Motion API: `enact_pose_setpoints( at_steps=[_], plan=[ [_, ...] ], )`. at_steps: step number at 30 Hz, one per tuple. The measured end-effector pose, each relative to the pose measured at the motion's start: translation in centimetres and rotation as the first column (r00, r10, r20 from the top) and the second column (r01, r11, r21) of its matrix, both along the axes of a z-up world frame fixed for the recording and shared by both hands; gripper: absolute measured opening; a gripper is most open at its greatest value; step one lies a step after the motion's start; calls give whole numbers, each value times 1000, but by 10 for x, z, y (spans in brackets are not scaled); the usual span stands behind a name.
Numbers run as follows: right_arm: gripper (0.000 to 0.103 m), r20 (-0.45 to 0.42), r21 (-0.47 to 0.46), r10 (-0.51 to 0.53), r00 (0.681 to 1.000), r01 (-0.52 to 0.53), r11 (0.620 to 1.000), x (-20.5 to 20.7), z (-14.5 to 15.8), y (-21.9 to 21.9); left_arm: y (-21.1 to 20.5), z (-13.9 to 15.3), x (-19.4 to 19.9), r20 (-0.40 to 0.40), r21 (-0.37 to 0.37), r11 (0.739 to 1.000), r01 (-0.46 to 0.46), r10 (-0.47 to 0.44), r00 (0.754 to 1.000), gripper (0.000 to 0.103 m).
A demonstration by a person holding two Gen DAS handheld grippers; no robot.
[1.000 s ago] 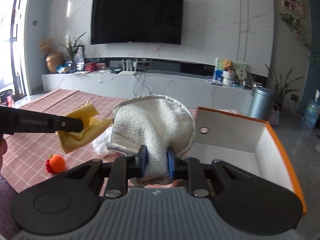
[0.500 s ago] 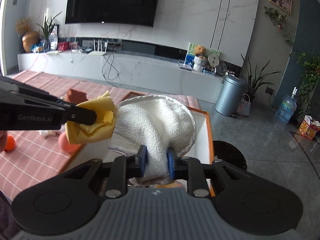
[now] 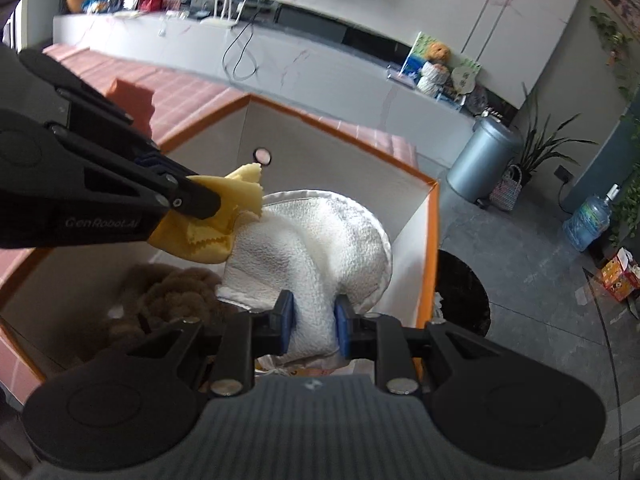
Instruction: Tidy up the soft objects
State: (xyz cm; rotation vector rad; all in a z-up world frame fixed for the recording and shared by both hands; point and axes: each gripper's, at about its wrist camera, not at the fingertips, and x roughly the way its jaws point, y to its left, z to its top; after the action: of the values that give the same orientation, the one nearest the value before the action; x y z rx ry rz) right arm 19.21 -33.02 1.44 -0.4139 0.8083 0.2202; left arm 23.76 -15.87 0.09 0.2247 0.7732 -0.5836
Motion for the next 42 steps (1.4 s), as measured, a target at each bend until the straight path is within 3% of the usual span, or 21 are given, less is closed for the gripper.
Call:
enact_pose_setpoints(
  at_steps=[3,15,21,23,28,31,34,42],
  plan=[
    [21,-38,-44,30,999,-32,999,13,-11,3,-3,-8,10,-44,38,999,14,-13,999,7],
    [23,-188,-129,4,982,-29,991,50,-33,3,-25,-27,16,-91,148,983,105,-92,992,10],
    [29,-207,-162,9,978,-44,986,58,-36,8,-34,-27,17,-102,194,974,116,-98,990,33],
    [31,-204,-160,15,979,-48,986,57,-34,8,-33,-26,21,-101,188,977,103,-85,991,45],
    [39,-176,-186,31,984,-64,980,46,-29,9,-31,-19,17,-88,169,979,112,-98,991,62],
    [49,-166,-196,27,986,-59,979,44,-23,8,-27,-14,13,-75,157,981,112,-101,992,66],
    [50,-163,-190,17,987,-48,981,41,-15,4,-22,-9,11,-67,133,984,116,-108,992,72],
    [57,-126,-180,15,992,-38,983,27,6,0,-12,9,3,-24,96,989,114,-112,993,73]
  ],
)
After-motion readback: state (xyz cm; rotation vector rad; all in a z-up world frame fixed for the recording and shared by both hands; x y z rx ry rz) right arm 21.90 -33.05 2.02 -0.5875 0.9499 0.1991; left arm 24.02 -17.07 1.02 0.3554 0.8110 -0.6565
